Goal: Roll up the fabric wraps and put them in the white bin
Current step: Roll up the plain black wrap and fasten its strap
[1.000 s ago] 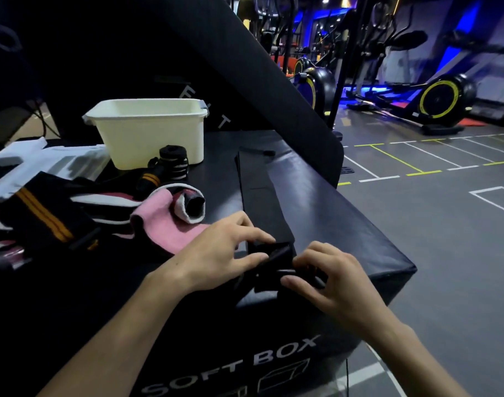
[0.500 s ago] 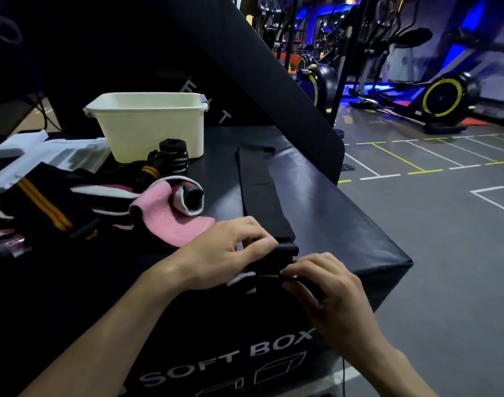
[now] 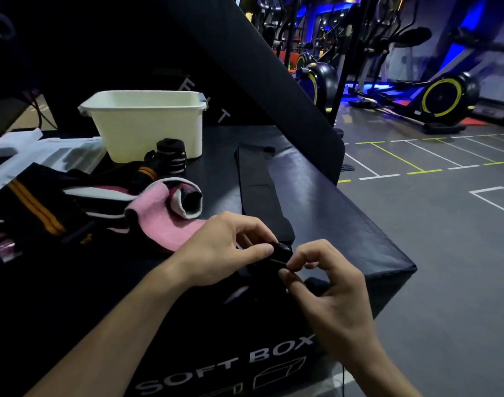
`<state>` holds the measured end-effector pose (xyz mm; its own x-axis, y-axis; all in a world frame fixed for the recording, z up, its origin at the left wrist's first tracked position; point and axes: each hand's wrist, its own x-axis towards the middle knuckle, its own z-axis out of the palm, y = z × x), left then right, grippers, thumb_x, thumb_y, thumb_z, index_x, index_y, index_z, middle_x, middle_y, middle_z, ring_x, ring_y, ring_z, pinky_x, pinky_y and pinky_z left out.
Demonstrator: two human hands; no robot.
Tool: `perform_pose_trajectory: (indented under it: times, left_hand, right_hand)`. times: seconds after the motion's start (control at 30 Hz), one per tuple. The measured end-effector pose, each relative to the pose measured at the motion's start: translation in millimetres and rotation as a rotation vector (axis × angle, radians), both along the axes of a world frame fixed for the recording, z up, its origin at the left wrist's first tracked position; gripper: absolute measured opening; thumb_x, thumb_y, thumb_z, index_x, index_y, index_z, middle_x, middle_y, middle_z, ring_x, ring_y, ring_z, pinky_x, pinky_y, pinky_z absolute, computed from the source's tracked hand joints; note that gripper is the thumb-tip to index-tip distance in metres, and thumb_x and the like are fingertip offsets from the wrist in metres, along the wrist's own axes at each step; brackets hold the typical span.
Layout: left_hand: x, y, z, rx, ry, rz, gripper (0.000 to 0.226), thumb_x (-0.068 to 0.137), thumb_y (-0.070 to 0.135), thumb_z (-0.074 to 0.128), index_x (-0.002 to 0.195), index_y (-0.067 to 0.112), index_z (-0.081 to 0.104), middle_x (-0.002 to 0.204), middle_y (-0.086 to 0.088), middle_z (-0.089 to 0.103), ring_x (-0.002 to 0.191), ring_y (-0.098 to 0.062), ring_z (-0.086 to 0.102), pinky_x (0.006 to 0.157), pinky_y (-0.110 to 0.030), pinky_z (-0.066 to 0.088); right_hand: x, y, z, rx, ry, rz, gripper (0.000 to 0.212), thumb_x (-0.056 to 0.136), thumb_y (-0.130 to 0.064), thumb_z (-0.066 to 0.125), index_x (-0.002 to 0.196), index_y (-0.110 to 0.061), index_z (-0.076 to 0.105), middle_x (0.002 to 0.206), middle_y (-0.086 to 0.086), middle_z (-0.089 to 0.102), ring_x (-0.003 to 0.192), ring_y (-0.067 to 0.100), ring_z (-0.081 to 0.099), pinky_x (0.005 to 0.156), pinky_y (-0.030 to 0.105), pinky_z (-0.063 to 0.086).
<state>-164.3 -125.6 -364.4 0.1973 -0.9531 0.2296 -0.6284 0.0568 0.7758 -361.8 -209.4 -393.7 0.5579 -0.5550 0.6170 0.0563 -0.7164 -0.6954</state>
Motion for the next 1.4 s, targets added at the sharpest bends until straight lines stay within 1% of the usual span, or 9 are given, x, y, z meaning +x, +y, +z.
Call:
perform_pose_trajectory:
  times: [0.2, 0.3, 0.4, 0.57, 0.73, 0.9, 1.1, 1.23, 1.4]
  left_hand:
    - [-0.2, 0.0, 4.1, 0.069, 0.26, -0.052, 0.013, 0.099, 0.01, 0.065, 0.103, 0.011, 0.077, 0.09, -0.015, 0.076, 0.074, -0.01, 0.064, 0.064, -0.02, 0.051]
    - [-0.8, 1.5, 5.3, 0.096, 0.337, -0.07, 0.013, 0.098, 0.016, 0.068, 0.105, 0.009, 0.076, 0.087, -0.012, 0.075, 0.075, -0.015, 0.067, 0.067, -0.025, 0.056]
    - [-1.4, 2.4, 6.4, 0.067, 0.301, -0.08, 0.014, 0.093, 0.016, 0.074, 0.106, 0.011, 0.076, 0.095, -0.011, 0.078, 0.09, -0.034, 0.074, 0.079, -0.044, 0.063]
    - [0.3, 2.5, 7.2, -0.011, 0.194, -0.052, 0.012, 0.091, 0.013, 0.078, 0.103, 0.015, 0.079, 0.091, -0.002, 0.08, 0.087, -0.018, 0.076, 0.082, -0.037, 0.06]
    - [-2.4, 6.5, 10.6, -0.047, 0.152, -0.035, 0.012, 0.09, 0.015, 0.08, 0.101, 0.017, 0.079, 0.091, -0.002, 0.08, 0.087, -0.023, 0.077, 0.085, -0.05, 0.06]
    - [-5.9, 10.6, 15.6, -0.063, 0.144, -0.015, 0.013, 0.087, 0.014, 0.082, 0.099, 0.018, 0.08, 0.089, -0.001, 0.08, 0.085, -0.02, 0.077, 0.083, -0.05, 0.061]
    - [-15.3, 13.9, 20.9, -0.072, 0.169, -0.011, 0.014, 0.086, 0.012, 0.083, 0.098, 0.017, 0.08, 0.088, -0.001, 0.08, 0.084, -0.019, 0.078, 0.082, -0.046, 0.063]
    - [-20.0, 16.0, 22.5, -0.092, 0.156, -0.001, 0.014, 0.085, 0.011, 0.083, 0.098, 0.016, 0.081, 0.088, 0.002, 0.08, 0.085, -0.016, 0.078, 0.081, -0.041, 0.064]
    - [-27.1, 18.1, 21.8, -0.148, 0.029, 0.021, 0.016, 0.085, 0.01, 0.083, 0.098, 0.018, 0.083, 0.087, 0.012, 0.079, 0.082, -0.002, 0.076, 0.077, -0.023, 0.06]
  right_hand:
    - [7.9, -3.8, 2.6, 0.04, -0.058, 0.0, 0.035, 0.078, 0.009, 0.078, 0.083, -0.022, 0.062, 0.09, -0.006, 0.067, 0.089, 0.021, 0.066, 0.074, 0.037, 0.048]
    - [10.0, -4.5, 2.1, 0.063, -0.08, -0.012, 0.035, 0.079, 0.01, 0.077, 0.083, -0.021, 0.061, 0.093, -0.006, 0.068, 0.089, 0.021, 0.066, 0.074, 0.044, 0.049]
    - [12.8, -4.9, 2.2, 0.091, -0.099, -0.029, 0.034, 0.08, 0.009, 0.076, 0.084, -0.022, 0.061, 0.093, -0.004, 0.068, 0.089, 0.022, 0.066, 0.073, 0.049, 0.049]
    - [17.2, -3.4, 0.7, 0.131, -0.101, -0.05, 0.034, 0.079, 0.008, 0.077, 0.088, -0.021, 0.062, 0.092, -0.004, 0.066, 0.087, 0.021, 0.065, 0.075, 0.048, 0.049]
    - [14.6, -6.4, 5.8, 0.22, -0.045, -0.026, 0.033, 0.079, -0.002, 0.08, 0.099, -0.025, 0.066, 0.096, -0.007, 0.069, 0.089, 0.019, 0.066, 0.074, 0.028, 0.049]
    - [9.5, -9.9, 11.8, 0.155, 0.028, 0.015, 0.019, 0.085, -0.016, 0.079, 0.099, -0.029, 0.073, 0.095, -0.006, 0.073, 0.089, 0.022, 0.068, 0.076, 0.048, 0.052]
    - [4.7, -13.1, 12.1, 0.031, 0.022, -0.035, 0.016, 0.084, -0.021, 0.079, 0.095, -0.03, 0.073, 0.088, -0.013, 0.072, 0.083, 0.018, 0.065, 0.07, 0.02, 0.041]
    - [3.1, -14.7, 10.0, -0.008, -0.002, -0.059, 0.013, 0.082, -0.029, 0.077, 0.095, -0.031, 0.073, 0.087, -0.015, 0.072, 0.082, 0.018, 0.065, 0.071, 0.016, 0.04]
    - [-0.6, -19.7, 10.4, -0.18, -0.008, -0.079, 0.017, 0.083, -0.025, 0.082, 0.099, -0.023, 0.076, 0.088, -0.019, 0.069, 0.084, 0.012, 0.062, 0.074, 0.012, 0.041]
